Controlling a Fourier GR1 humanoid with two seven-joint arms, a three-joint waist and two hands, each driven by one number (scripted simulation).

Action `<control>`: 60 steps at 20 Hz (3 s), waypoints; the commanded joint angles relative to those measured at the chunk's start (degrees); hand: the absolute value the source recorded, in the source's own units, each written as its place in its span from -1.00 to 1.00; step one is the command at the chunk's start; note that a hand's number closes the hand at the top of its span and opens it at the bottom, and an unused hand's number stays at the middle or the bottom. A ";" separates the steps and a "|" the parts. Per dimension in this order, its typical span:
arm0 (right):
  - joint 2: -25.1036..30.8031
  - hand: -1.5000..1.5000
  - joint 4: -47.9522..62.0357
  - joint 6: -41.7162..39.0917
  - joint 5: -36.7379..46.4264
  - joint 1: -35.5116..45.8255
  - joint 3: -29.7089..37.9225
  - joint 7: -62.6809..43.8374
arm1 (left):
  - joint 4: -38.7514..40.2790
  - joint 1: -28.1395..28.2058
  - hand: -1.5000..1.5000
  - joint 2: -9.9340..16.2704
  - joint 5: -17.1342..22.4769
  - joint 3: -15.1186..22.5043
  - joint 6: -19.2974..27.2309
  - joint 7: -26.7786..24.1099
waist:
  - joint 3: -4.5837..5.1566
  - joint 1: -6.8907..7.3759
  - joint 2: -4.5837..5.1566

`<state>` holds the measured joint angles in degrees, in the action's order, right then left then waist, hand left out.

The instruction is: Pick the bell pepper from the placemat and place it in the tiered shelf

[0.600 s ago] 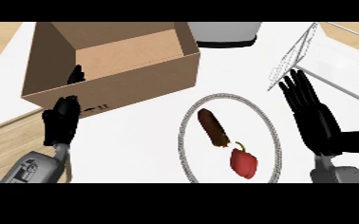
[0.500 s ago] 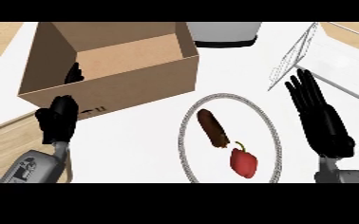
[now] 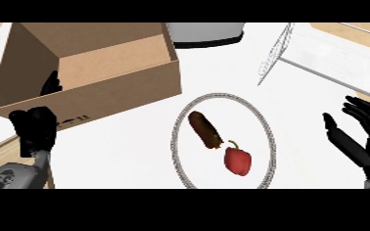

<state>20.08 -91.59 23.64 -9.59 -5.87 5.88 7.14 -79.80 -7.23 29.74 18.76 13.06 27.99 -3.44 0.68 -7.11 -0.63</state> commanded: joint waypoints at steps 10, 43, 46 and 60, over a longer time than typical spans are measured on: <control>-17.08 -1.00 -19.30 22.64 17.97 -23.89 -10.00 13.99 | -3.85 -2.99 0.00 -2.55 -2.04 9.00 -7.69 0.52 | -0.51 3.77 0.35; -19.87 -1.00 -45.38 -17.55 95.98 -39.61 -40.47 -53.59 | -1.37 -8.25 0.00 -6.45 -3.88 11.41 -7.91 2.46 | -0.21 8.30 1.84; -19.98 -1.00 -42.15 -19.83 100.39 -33.58 -45.11 -60.25 | -1.38 -9.28 0.00 -6.30 -4.94 11.75 -7.45 3.26 | -0.35 7.89 1.53; -20.02 -1.00 -33.06 -28.41 100.86 -11.79 -50.53 -81.55 | 0.30 -7.59 0.00 -7.94 -4.84 10.77 -8.22 1.69 | -0.57 7.15 1.19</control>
<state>1.88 -127.49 -1.84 91.98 -23.41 -44.64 -64.33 -79.09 -12.83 25.29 14.67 18.50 24.19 -1.19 0.04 1.06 0.31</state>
